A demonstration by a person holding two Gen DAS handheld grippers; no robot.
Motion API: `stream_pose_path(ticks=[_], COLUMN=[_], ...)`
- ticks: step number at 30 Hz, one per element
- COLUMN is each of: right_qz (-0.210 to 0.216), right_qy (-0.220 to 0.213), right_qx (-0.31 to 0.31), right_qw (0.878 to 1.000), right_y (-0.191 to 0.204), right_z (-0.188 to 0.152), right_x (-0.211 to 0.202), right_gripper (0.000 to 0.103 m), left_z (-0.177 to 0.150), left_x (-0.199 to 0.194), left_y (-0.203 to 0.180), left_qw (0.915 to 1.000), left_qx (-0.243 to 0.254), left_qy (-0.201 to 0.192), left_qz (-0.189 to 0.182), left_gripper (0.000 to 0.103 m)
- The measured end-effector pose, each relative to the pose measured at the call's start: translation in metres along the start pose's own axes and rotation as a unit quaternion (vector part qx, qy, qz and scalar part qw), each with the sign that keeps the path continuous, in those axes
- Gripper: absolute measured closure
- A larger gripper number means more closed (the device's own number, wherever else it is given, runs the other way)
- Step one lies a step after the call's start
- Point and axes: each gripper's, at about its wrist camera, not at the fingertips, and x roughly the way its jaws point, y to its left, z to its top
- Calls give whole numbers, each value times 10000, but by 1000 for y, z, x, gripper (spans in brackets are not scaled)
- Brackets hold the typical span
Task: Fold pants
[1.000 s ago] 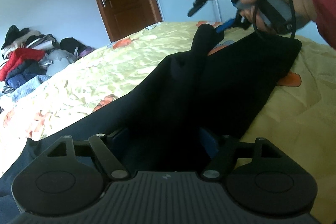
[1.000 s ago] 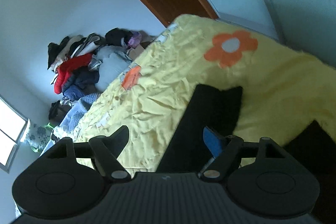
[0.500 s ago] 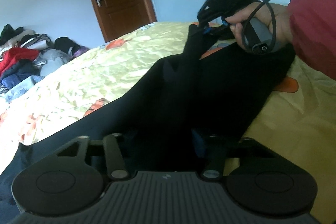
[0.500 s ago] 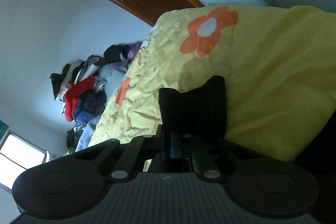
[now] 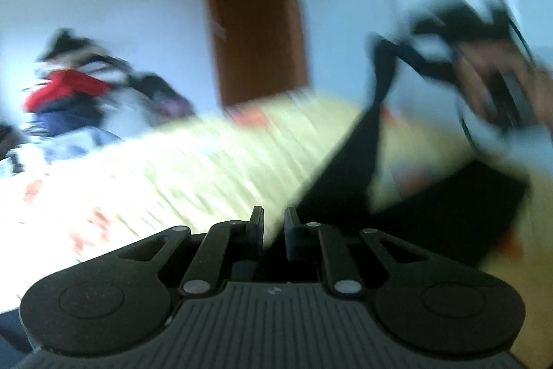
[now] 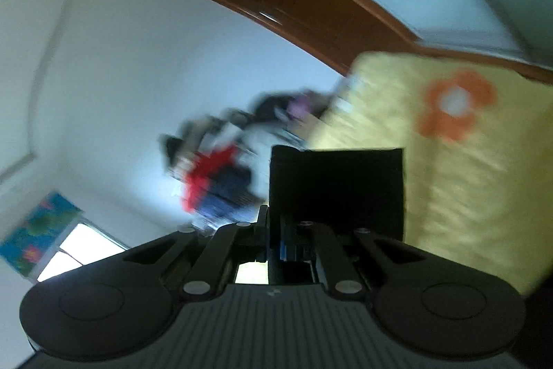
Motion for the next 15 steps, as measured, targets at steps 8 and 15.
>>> stream_pose_path(ticks=[8, 15], right_qz=[-221, -1560], right_qy=[-784, -865], right_qx=[-366, 523], right_qw=[9960, 9826], right_y=[-6, -89], right_z=[-9, -39], right_x=[-98, -172], right_gripper=[98, 98], left_z=[-3, -40], left_x=[-21, -12], left_y=[-5, -31], left_qw=[9950, 9804], left_qx=[-40, 101], left_qy=[363, 1205], left_qz=[-929, -1553], left_gripper=[92, 90])
